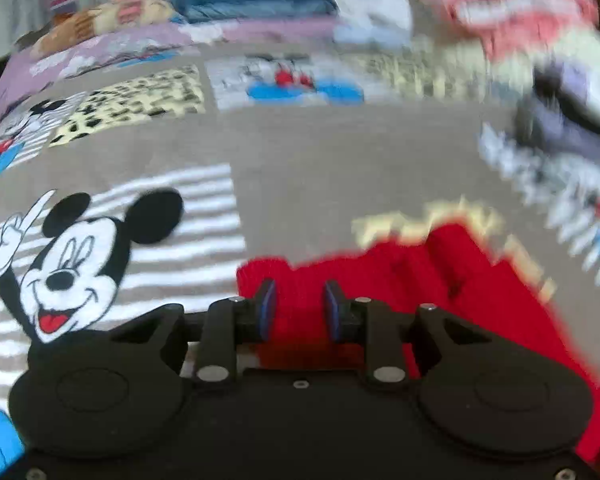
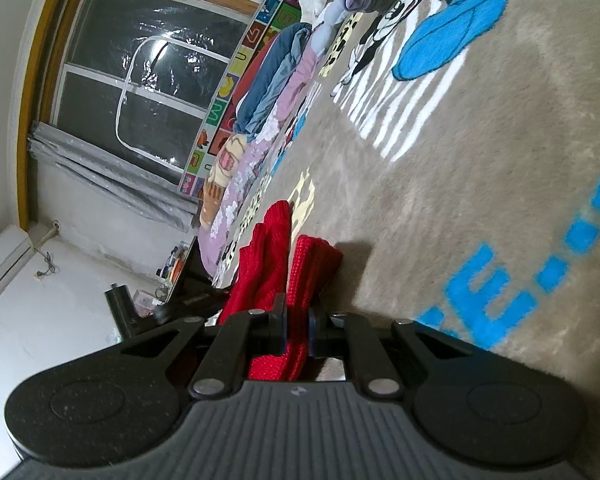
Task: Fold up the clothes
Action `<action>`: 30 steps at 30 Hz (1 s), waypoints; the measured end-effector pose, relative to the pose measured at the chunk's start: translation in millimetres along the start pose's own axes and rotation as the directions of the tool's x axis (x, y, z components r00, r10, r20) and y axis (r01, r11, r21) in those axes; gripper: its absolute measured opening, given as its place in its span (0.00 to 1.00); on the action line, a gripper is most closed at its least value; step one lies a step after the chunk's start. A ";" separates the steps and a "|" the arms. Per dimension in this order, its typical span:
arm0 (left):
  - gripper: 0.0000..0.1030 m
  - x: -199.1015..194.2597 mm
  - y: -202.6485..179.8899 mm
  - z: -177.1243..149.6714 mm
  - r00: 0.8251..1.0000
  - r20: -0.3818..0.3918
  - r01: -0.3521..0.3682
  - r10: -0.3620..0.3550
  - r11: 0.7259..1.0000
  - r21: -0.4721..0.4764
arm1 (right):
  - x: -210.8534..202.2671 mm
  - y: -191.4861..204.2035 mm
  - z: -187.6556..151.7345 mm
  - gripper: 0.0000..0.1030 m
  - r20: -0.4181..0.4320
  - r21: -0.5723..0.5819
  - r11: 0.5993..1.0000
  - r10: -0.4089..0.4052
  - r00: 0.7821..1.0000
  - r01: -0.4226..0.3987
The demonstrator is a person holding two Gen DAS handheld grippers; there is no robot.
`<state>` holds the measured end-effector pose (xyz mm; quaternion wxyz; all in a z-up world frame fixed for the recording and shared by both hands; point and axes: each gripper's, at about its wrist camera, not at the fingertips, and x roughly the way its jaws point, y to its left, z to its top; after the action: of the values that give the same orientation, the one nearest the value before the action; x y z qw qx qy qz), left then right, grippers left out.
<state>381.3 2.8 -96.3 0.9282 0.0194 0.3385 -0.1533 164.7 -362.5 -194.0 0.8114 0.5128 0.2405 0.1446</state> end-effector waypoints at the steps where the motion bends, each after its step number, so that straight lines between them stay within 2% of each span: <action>1: 0.23 -11.0 2.4 -2.1 1.000 0.030 -0.004 0.005 1.000 -0.017 | -0.4 -0.1 -0.2 0.10 0.001 -0.002 1.000 0.000 1.000 0.000; 4: 0.23 -43.2 7.9 -19.4 0.997 0.082 0.006 -0.001 0.999 -0.053 | -0.4 0.2 -1.5 0.10 0.005 -0.009 1.000 -0.001 1.000 0.001; 7: 0.23 -63.7 4.8 -39.6 0.997 0.079 0.016 -0.013 0.999 -0.040 | -0.8 1.5 -2.7 0.10 0.010 -0.020 1.000 -0.001 1.000 0.001; 9: 0.30 -68.8 -2.7 -44.0 0.997 0.068 0.023 -0.022 1.000 -0.014 | -1.1 2.4 -3.6 0.11 0.013 -0.027 1.000 -0.001 1.000 0.001; 12: 0.32 -62.6 -21.2 -40.0 0.999 0.045 0.006 -0.009 0.998 0.067 | -2.0 4.5 -5.5 0.11 0.021 -0.042 0.999 -0.006 1.000 0.007; 15: 0.32 -41.8 -39.1 -32.8 0.999 -0.008 -0.040 0.042 0.988 0.147 | -3.0 6.2 -6.1 0.11 0.029 -0.055 0.998 -0.014 0.999 0.015; 18: 0.32 -16.7 -43.1 -29.3 0.992 -0.085 -0.080 0.096 0.982 0.170 | -3.2 6.4 -5.5 0.11 0.031 -0.059 0.998 -0.017 0.999 0.019; 21: 0.23 -6.3 -37.9 -27.2 0.985 -0.109 -0.113 0.130 0.983 0.144 | -2.7 5.9 -5.0 0.11 0.030 -0.057 0.998 -0.018 0.999 0.020; 22: 0.12 -5.9 -34.4 -26.9 0.986 -0.110 -0.116 0.129 0.986 0.118 | -2.4 5.6 -4.7 0.11 0.029 -0.055 0.998 -0.018 0.999 0.020; 23: 0.08 -9.7 -30.0 -27.4 0.988 -0.094 -0.117 0.125 0.990 0.082 | -2.1 5.3 -4.3 0.11 0.027 -0.053 0.998 -0.019 0.999 0.020; 24: 0.08 -17.3 -26.1 -28.2 0.992 -0.054 -0.114 0.117 0.992 0.046 | -1.7 4.9 -4.0 0.11 0.026 -0.051 0.999 -0.019 0.999 0.020; 27: 0.08 -36.6 -21.3 -35.2 0.998 0.059 -0.032 0.034 0.999 -0.027 | -1.2 3.7 -4.3 0.11 0.021 -0.044 0.999 -0.016 1.000 0.017; 29: 0.08 -26.7 -26.4 -42.3 0.996 0.038 -0.084 0.082 0.996 0.036 | -0.7 2.8 -3.9 0.11 0.018 -0.040 0.999 -0.014 1.000 0.015; 30: 0.09 -18.6 -25.7 -45.8 0.997 0.005 -0.077 0.077 0.996 0.042 | -0.3 2.7 -3.8 0.11 0.015 -0.039 0.999 -0.013 1.000 0.014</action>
<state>331.7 -10.1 -118.0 0.9334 0.0517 0.3326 -0.1246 162.4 -358.5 -192.8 0.8241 0.4961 0.2350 0.1398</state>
